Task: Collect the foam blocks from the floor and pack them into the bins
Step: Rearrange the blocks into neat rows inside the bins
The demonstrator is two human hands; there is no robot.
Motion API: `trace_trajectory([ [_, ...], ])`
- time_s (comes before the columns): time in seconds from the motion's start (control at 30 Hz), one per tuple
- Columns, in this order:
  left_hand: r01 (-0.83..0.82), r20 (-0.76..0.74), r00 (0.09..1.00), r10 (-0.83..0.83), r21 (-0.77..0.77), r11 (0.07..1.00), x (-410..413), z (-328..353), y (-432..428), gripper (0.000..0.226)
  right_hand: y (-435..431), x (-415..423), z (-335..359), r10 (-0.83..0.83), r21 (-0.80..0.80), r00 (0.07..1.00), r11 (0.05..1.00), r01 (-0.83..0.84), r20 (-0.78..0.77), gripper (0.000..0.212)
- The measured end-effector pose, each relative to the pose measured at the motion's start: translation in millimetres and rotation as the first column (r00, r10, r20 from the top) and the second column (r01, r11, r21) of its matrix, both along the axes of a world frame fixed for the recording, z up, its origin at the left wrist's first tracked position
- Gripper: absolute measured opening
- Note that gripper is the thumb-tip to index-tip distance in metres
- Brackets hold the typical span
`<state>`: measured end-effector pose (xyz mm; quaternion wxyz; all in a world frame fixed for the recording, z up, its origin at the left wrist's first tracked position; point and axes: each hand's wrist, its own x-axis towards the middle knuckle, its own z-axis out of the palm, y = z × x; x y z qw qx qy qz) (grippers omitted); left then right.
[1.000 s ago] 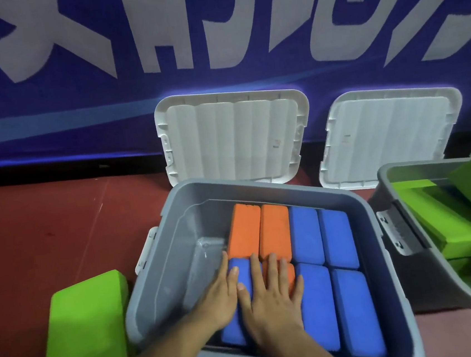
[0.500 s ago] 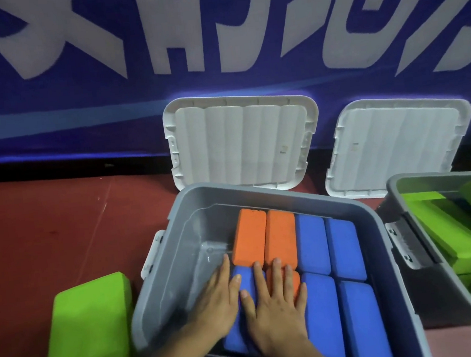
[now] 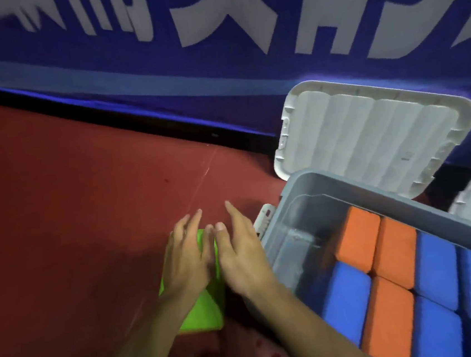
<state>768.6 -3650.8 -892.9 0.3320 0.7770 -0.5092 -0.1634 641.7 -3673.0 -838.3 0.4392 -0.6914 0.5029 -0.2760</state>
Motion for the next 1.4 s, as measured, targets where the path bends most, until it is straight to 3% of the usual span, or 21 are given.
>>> trace_trajectory([
  [0.13, -0.046, -0.081, 0.994, 0.073, 0.288, 0.957, 35.6, -31.1, 9.1, 0.059, -7.1, 45.3, -31.0, 0.115, 0.299, 0.991, 0.950, -0.088, -0.072, 0.053],
  [0.27, -0.132, -0.025, 0.984, 0.177, 0.566, 0.814, 51.7, -63.8, 11.3, 0.067, -7.0, 67.1, -70.9, -0.006, 0.584, 0.975, 0.800, 0.138, -0.222, 0.069],
  [0.4, -0.089, -0.113, 0.973, 0.202, 0.626, 0.775, 56.6, -78.5, 7.4, 0.076, -4.4, 71.6, -86.5, -0.136, 0.694, 0.968, 0.677, 0.247, -0.213, 0.078],
  [0.5, -0.104, -0.099, 0.971, 0.217, 0.645, 0.757, 51.6, -63.2, 4.0, 0.075, -6.1, 69.8, -78.7, -0.221, 0.729, 0.963, 0.633, 0.261, -0.153, 0.081],
  [0.57, -0.120, -0.072, 0.976, 0.205, 0.609, 0.784, 50.7, -43.7, -0.4, 0.075, -6.0, 66.5, -73.0, -0.238, 0.706, 0.962, 0.659, 0.259, -0.131, 0.083],
  [0.67, -0.176, -0.036, 0.977, 0.212, 0.438, 0.881, 45.5, -2.1, -15.6, 0.078, -9.5, 58.1, -47.0, -0.285, 0.610, 0.956, 0.746, 0.266, -0.068, 0.077],
  [0.73, -0.209, -0.040, 0.972, 0.231, 0.293, 0.933, 34.8, 30.5, -27.7, 0.080, -15.2, 49.0, -22.9, -0.375, 0.534, 0.926, 0.793, 0.293, 0.047, 0.065],
  [0.83, -0.187, -0.173, 0.965, 0.195, 0.063, 0.980, 10.5, 76.1, -44.2, 0.086, -23.0, 24.1, 16.8, -0.432, 0.427, 0.866, 0.853, 0.302, 0.251, 0.061],
  [0.93, -0.100, -0.271, 0.961, 0.056, -0.154, 0.983, -20.3, 106.9, -59.0, 0.091, -30.4, -16.0, 47.5, -0.460, 0.350, 0.801, 0.875, 0.334, 0.384, 0.077],
  [1.1, 0.133, -0.328, 0.902, -0.279, -0.404, 0.905, -96.3, 136.4, -87.0, 0.101, -28.5, -109.6, 91.6, -0.535, 0.294, 0.740, 0.844, 0.448, 0.408, 0.095],
  [1.17, 0.237, -0.396, 0.814, -0.425, -0.442, 0.865, -130.5, 142.7, -98.2, 0.093, -22.4, -146.3, 105.8, -0.558, 0.337, 0.707, 0.829, 0.446, 0.434, 0.092],
  [1.27, 0.386, -0.523, 0.669, -0.529, -0.363, 0.848, -170.3, 145.1, -111.0, 0.103, -21.2, -187.6, 109.8, -0.557, 0.380, 0.709, 0.826, 0.416, 0.433, 0.061],
  [1.33, 0.479, -0.562, 0.624, -0.544, -0.276, 0.833, -183.7, 133.3, -120.4, 0.108, -22.9, -201.5, 106.7, -0.560, 0.393, 0.731, 0.819, 0.418, 0.389, 0.041],
  [1.4, 0.552, -0.572, 0.606, -0.553, -0.197, 0.810, -189.2, 119.6, -130.8, 0.094, -28.1, -207.5, 99.9, -0.570, 0.390, 0.736, 0.811, 0.435, 0.364, 0.026],
])
